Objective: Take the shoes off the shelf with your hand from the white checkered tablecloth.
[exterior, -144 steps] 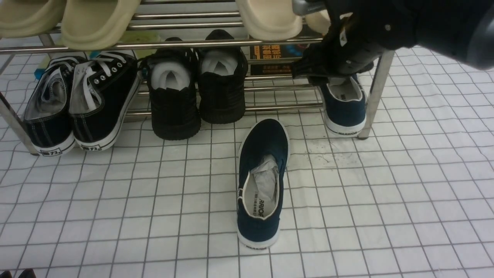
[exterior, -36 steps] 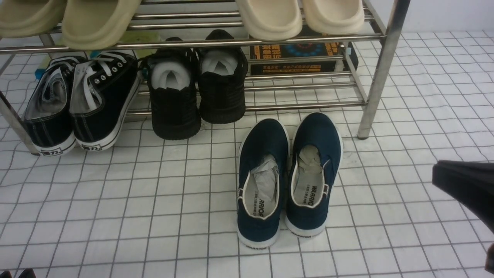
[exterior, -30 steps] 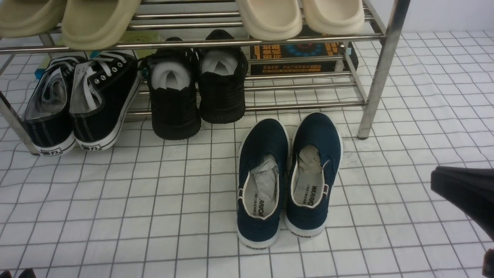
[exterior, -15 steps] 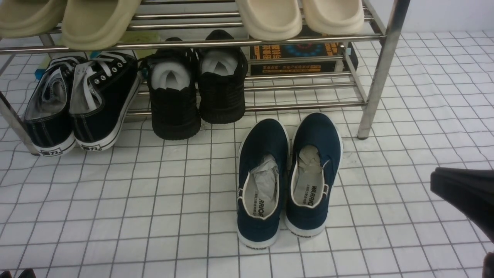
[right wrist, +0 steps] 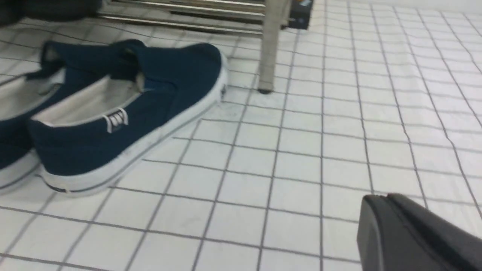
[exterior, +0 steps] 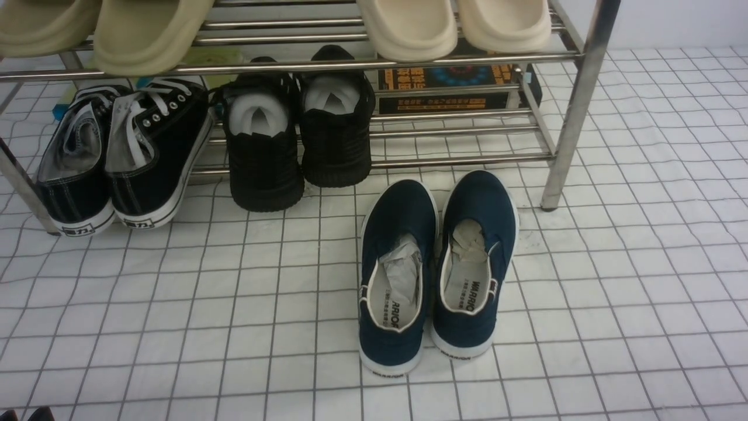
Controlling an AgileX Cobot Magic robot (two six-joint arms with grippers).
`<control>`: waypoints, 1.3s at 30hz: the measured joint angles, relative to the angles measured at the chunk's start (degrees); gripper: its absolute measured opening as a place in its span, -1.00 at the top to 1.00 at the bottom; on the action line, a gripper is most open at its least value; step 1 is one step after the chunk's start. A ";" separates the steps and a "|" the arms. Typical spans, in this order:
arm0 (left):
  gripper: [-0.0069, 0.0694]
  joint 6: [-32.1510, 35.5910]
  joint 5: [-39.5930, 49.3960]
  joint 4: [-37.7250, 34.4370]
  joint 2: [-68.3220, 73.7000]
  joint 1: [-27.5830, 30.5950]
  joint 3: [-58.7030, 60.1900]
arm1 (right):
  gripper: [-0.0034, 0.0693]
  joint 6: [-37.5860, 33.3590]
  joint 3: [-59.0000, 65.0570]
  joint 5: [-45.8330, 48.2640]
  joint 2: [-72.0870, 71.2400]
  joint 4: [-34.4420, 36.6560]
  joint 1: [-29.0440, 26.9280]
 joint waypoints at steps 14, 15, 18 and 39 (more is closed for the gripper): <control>0.19 0.00 0.00 0.00 0.00 0.00 0.00 | 0.86 -0.63 2.23 6.71 -5.39 -0.26 -2.25; 0.19 0.00 0.00 0.00 0.00 0.00 0.00 | 0.85 -0.63 2.17 6.99 -5.39 -0.26 -2.72; 0.19 0.00 0.00 0.00 0.00 0.00 0.00 | 0.85 -0.63 2.11 7.26 -5.39 -0.26 -4.42; 0.19 0.00 0.00 0.00 0.00 0.00 0.00 | 0.79 -0.68 2.11 7.31 -5.43 -0.26 -7.35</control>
